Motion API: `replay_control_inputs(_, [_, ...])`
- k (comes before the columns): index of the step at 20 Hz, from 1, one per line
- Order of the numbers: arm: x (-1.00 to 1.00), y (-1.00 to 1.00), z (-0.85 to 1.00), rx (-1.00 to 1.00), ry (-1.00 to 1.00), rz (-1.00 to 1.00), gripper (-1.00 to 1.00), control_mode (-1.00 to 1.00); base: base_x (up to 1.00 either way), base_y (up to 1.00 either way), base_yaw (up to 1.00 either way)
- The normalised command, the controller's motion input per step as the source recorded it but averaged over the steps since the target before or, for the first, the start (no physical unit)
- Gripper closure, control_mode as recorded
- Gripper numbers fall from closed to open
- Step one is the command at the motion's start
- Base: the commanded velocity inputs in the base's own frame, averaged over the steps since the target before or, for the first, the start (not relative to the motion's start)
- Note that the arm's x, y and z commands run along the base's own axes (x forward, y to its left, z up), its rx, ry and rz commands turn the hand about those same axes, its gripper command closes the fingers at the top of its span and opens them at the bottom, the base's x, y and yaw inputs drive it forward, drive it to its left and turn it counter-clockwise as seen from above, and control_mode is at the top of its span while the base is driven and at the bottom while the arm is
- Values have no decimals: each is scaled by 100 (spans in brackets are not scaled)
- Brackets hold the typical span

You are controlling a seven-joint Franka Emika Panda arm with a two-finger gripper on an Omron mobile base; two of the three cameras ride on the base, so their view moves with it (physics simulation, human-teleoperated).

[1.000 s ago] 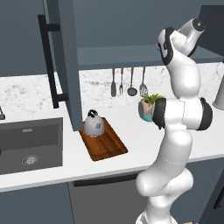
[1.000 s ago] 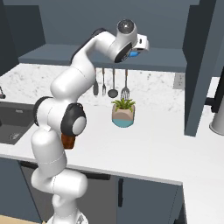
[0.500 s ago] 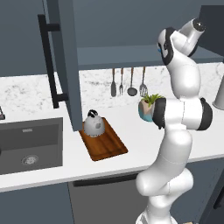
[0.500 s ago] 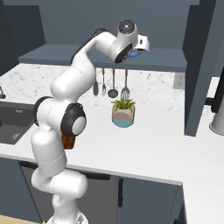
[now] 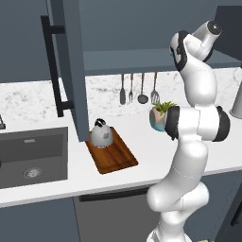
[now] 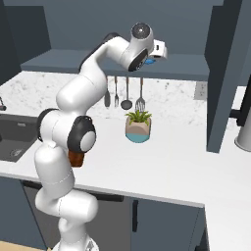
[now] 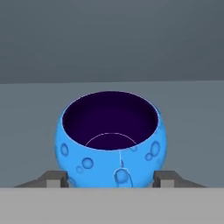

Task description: Pick the kettle from the counter and place it on the tray. Then pick the mug from the cabinet and place it on the tray. Then close the cabinet doors.

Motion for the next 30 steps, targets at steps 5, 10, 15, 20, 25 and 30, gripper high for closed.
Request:
replay_control_inputs(5, [-6, 0, -2, 0, -1, 0, 100, -100, 0, 0, 0])
replay_control_inputs(10, [-13, 0, 0, 0, -7, 0, 100, -100, 0, 0, 0])
replay_control_inputs(15, [-8, 0, -1, 0, -6, 0, 100, -100, 0, 0, 0])
replay_control_inputs(20, [-45, 0, 0, 0, -15, 0, 100, -100, 0, 0, 0])
replay_control_inputs(25, [-77, 0, 5, 0, -15, 1, 100, -100, 0, 0, 0])
replay_control_inputs(30, [-98, 9, 1, 0, -12, 5, 100, -100, 0, 0, 0])
